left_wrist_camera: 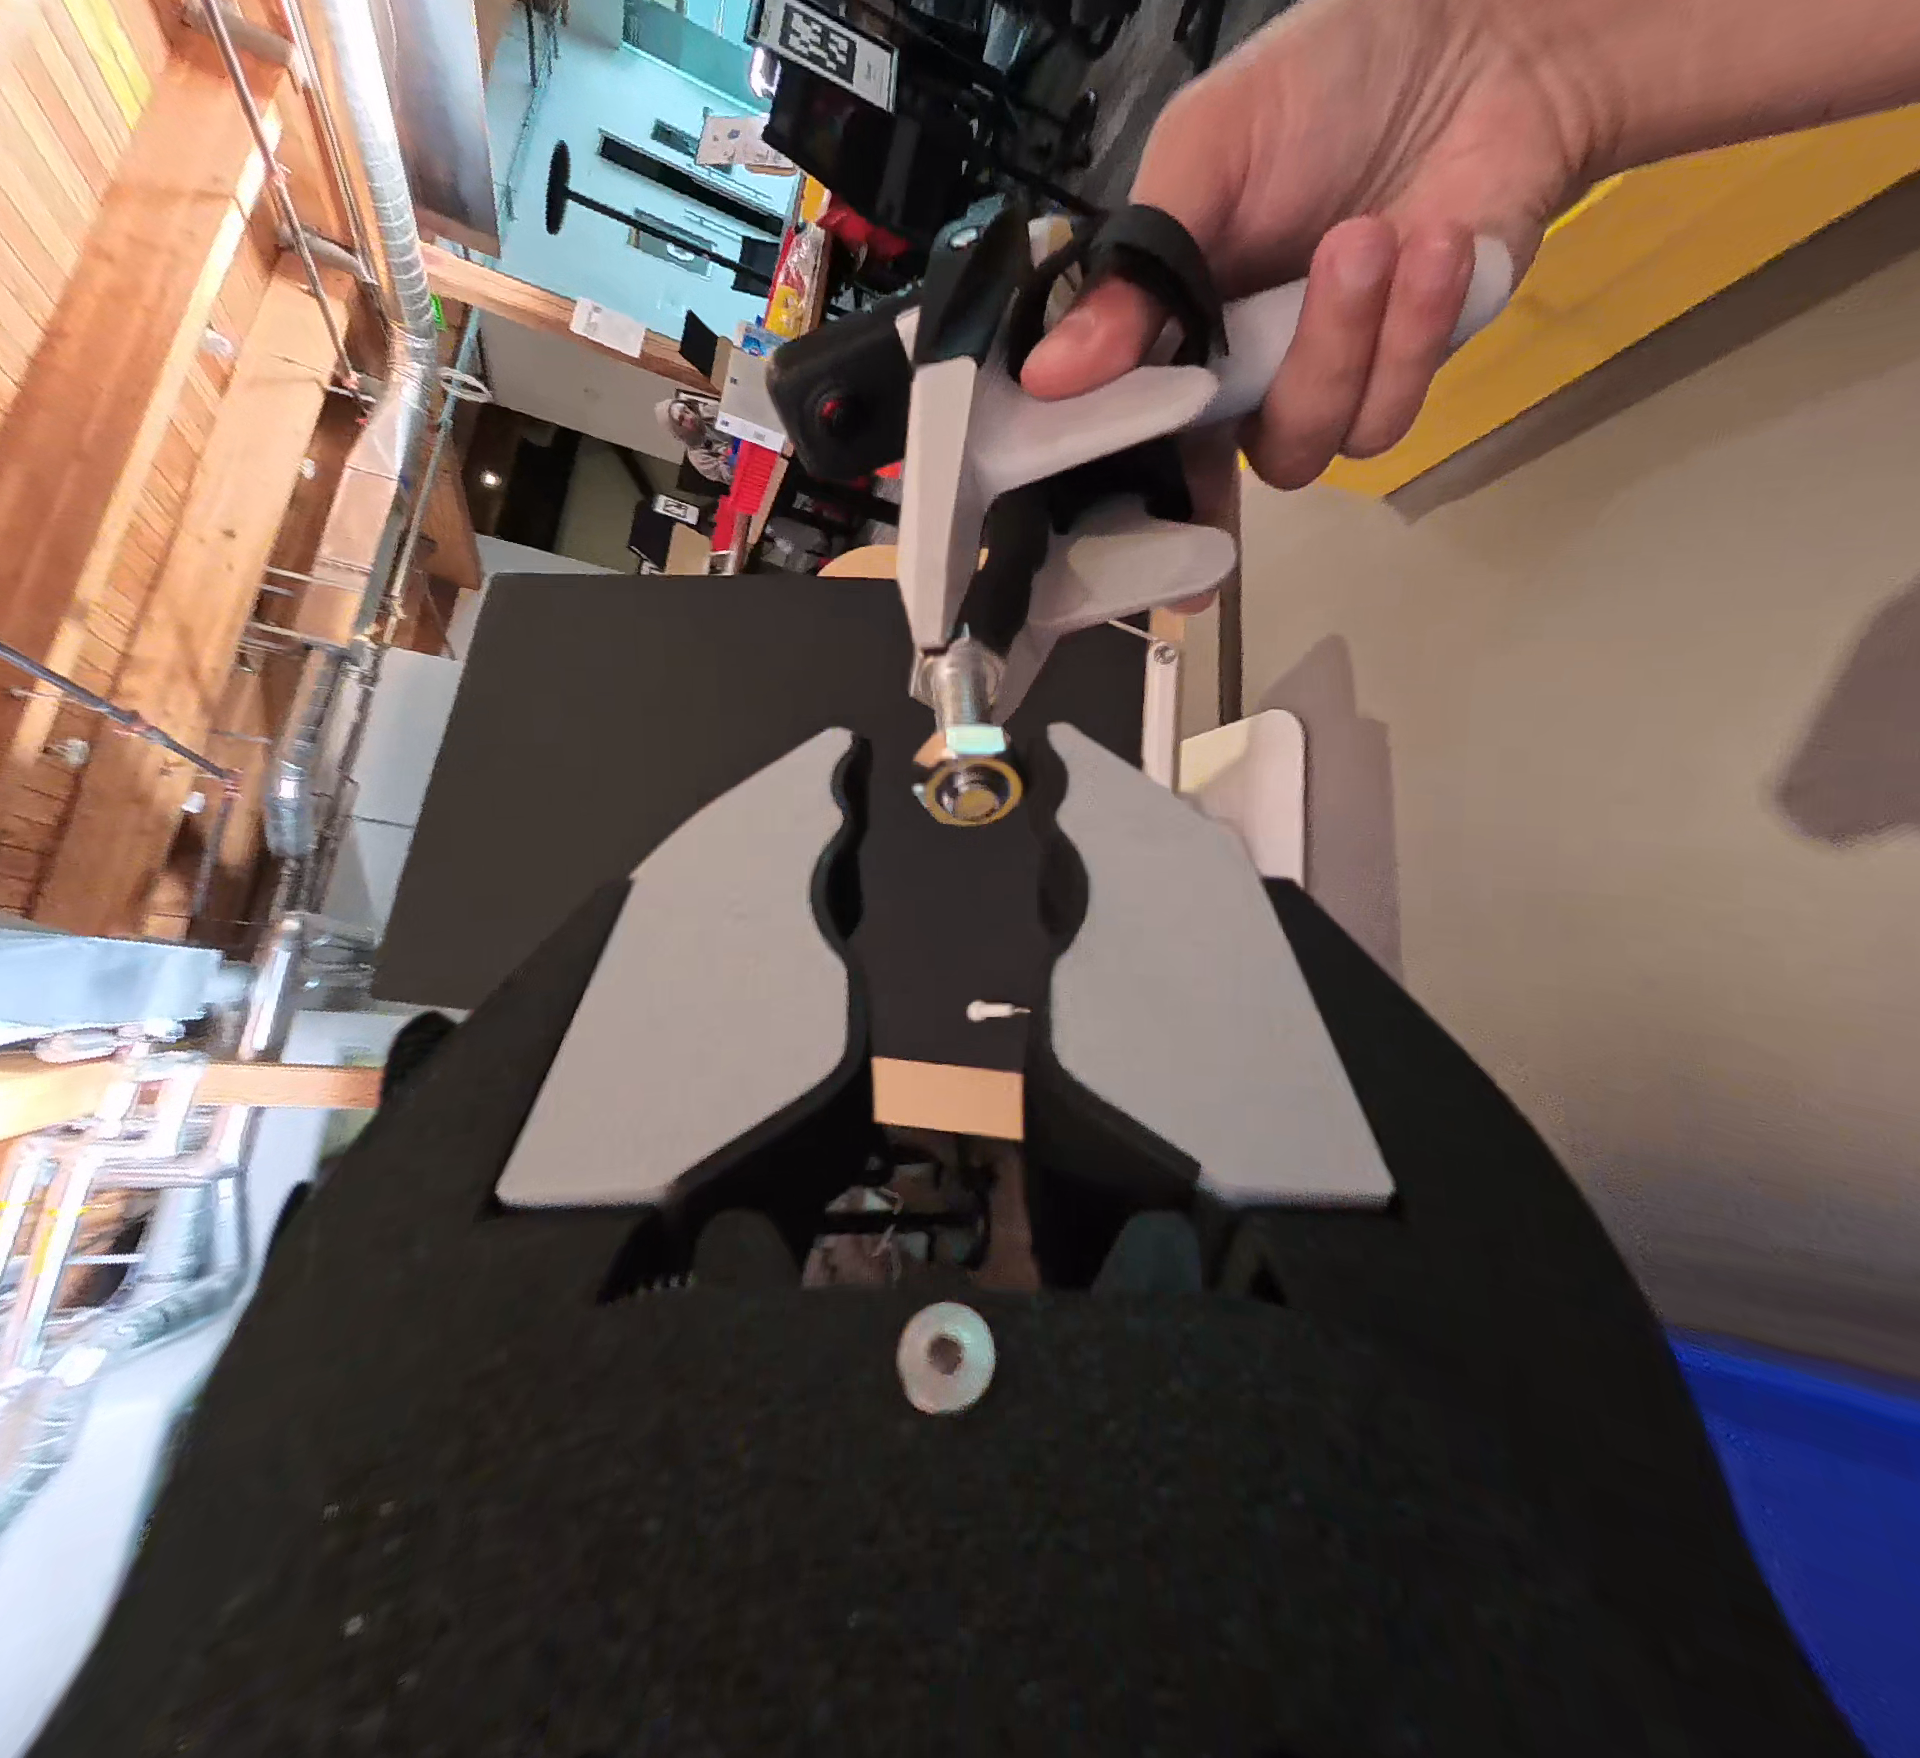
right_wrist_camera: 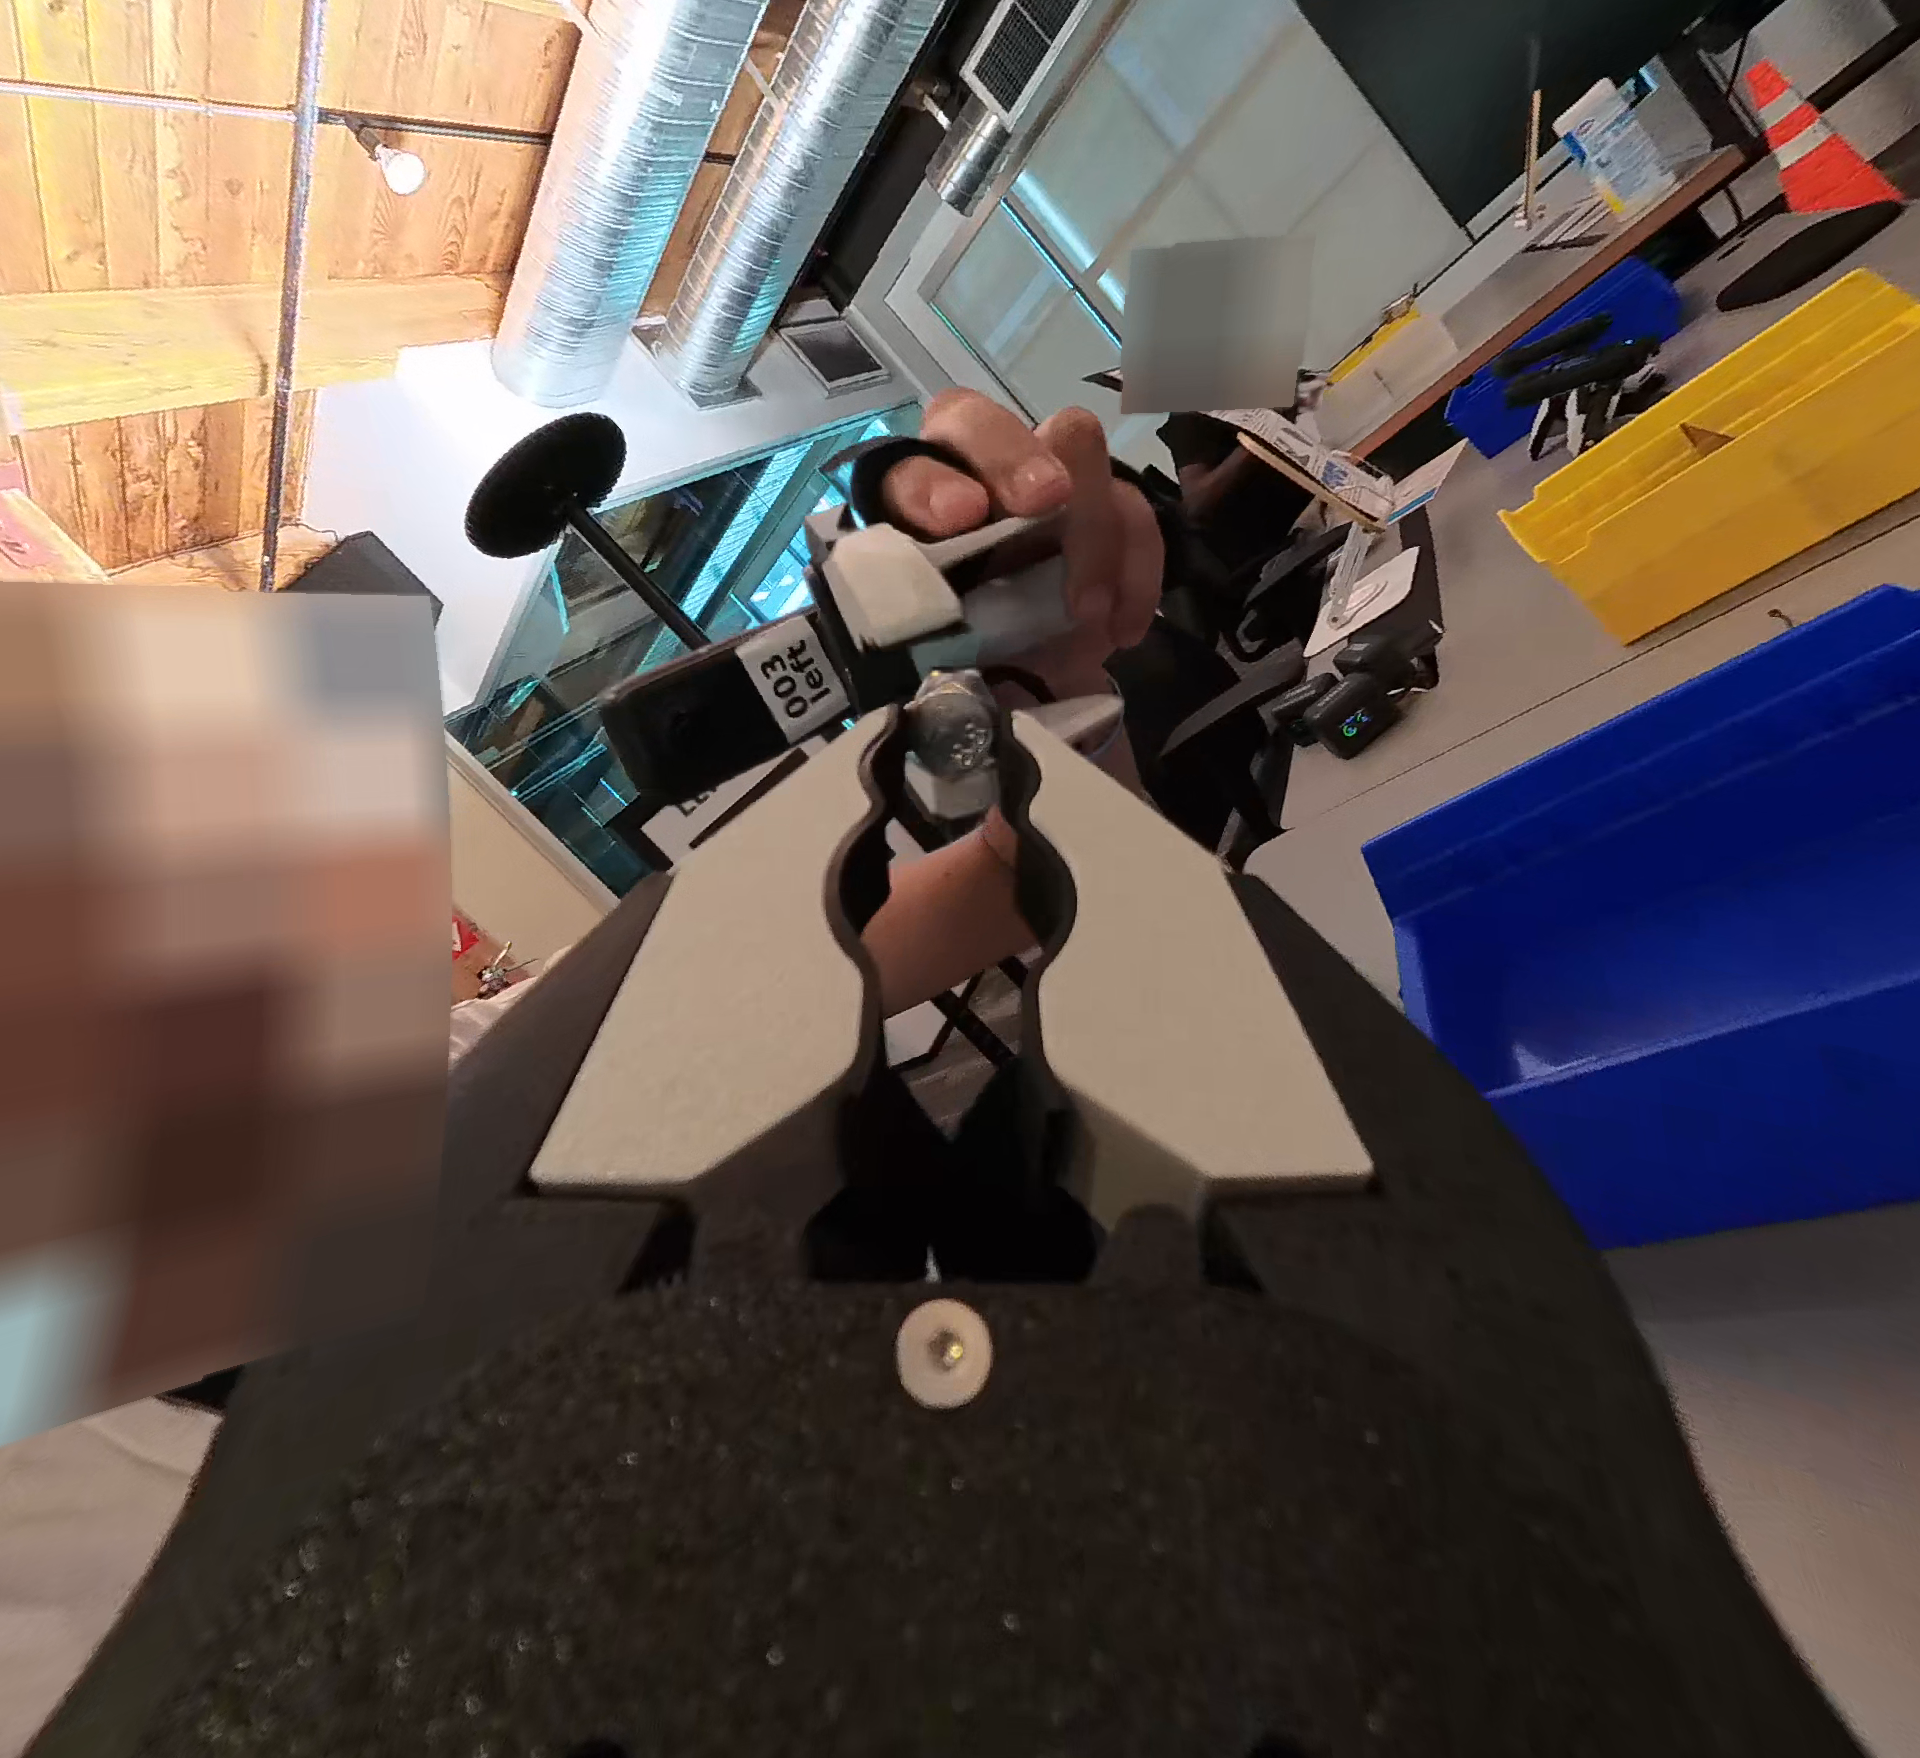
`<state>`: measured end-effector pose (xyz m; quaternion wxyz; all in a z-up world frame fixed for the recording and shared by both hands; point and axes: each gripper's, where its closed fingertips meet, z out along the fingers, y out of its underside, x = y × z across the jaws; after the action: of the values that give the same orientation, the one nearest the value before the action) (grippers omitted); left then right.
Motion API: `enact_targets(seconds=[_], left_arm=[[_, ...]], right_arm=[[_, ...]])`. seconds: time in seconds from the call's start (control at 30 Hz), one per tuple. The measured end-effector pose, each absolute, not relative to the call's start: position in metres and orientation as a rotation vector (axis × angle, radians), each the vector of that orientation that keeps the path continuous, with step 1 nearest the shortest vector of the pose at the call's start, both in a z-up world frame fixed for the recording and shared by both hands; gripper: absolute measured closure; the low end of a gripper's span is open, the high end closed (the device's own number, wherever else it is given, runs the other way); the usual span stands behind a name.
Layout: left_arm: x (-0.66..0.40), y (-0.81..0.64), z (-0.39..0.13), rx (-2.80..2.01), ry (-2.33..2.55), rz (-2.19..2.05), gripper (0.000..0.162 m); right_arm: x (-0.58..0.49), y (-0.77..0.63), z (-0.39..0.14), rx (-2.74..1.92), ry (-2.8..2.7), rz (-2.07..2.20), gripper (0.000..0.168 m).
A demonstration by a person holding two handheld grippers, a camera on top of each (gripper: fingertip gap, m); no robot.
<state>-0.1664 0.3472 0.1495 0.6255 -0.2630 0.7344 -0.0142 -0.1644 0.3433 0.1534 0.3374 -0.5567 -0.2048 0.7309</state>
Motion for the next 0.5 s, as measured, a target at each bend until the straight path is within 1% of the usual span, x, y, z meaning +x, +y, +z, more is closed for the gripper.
enact_targets(seconds=[0.03, 0.07, 0.17, 0.27, 0.4, 0.5], left_arm=[[-0.167, 0.348, 0.150, -0.586, 1.684, -0.011, 0.140], [-0.167, 0.349, 0.150, -0.576, 1.682, -0.003, 0.144], [-0.166, 0.350, 0.150, -0.662, 1.677, -0.081, 0.144], [-0.165, 0.343, 0.154, -0.861, 1.669, -0.398, 0.144], [-0.163, 0.338, 0.155, -1.148, 1.602, -0.840, 0.144], [-0.161, 0.333, 0.158, -1.401, 1.489, -1.282, 0.144]], right_arm=[[-0.164, 0.342, 0.155, -1.441, -0.534, 1.914, 0.152], [-0.164, 0.342, 0.155, -1.444, -0.537, 1.911, 0.152], [-0.163, 0.342, 0.156, -1.441, -0.555, 1.854, 0.152], [-0.162, 0.337, 0.162, -1.395, -0.632, 1.745, 0.152], [-0.160, 0.337, 0.166, -1.357, -0.703, 1.466, 0.152], [-0.158, 0.336, 0.169, -1.295, -0.765, 1.256, 0.151]])
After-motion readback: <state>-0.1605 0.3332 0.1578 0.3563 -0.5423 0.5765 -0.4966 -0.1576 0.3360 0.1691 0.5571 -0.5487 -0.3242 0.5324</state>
